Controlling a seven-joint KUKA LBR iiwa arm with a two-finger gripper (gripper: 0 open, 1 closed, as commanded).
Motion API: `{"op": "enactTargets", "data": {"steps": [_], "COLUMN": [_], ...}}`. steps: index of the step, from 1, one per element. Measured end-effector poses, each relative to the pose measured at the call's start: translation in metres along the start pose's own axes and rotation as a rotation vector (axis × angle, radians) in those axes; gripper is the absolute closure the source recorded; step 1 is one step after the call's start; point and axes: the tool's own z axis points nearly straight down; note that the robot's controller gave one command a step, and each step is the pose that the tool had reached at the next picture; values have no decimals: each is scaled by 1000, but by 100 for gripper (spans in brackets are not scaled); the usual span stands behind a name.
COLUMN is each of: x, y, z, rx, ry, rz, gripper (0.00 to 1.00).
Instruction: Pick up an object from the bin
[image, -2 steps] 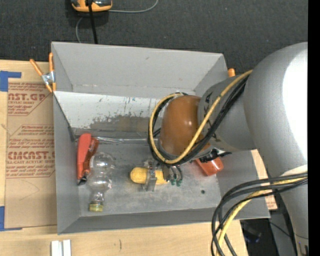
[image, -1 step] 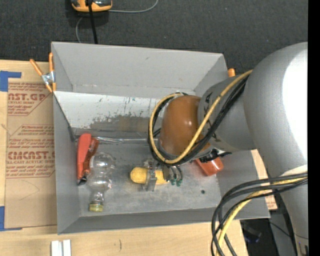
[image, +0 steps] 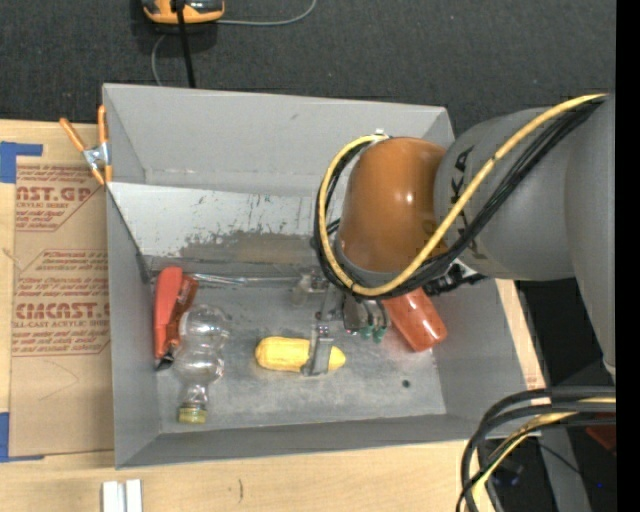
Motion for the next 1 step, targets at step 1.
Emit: {"op": "enactTargets", "data": {"steps": [1], "x": [-2], "y": [3], "z": [-41], "rx": [-3], "ry": [-13], "rz": [8], "gripper": [0]}}
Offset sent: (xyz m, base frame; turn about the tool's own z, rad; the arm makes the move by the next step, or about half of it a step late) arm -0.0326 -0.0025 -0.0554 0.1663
